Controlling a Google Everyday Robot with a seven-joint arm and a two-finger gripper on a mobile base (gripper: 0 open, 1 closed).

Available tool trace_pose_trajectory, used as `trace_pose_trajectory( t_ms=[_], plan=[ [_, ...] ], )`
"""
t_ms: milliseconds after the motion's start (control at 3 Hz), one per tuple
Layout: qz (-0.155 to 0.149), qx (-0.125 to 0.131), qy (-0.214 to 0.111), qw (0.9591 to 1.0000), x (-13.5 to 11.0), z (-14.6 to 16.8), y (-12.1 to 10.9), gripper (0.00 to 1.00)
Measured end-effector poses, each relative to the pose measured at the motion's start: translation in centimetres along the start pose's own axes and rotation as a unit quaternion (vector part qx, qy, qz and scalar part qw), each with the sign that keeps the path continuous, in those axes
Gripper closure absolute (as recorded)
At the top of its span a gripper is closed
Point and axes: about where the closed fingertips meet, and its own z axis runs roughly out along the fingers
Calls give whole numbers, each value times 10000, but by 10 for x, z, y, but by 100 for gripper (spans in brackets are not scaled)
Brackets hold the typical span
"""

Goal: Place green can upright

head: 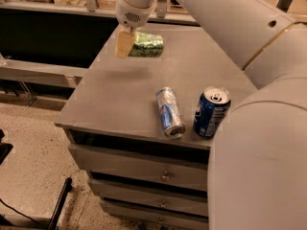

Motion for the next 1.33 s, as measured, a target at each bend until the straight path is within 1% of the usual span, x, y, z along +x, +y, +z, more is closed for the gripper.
trace_pose_trajectory(
  t_ms=[333, 667, 1000, 1333],
  plan=[
    [400, 70, -1008, 9941, -7, -23, -1, 100],
    [642, 240, -2162, 9739, -13, -47, 13, 100],
    [1023, 664, -2762, 9533, 10, -68, 10, 100],
    [1171, 879, -2840, 9476, 23, -79, 2, 100]
  ],
)
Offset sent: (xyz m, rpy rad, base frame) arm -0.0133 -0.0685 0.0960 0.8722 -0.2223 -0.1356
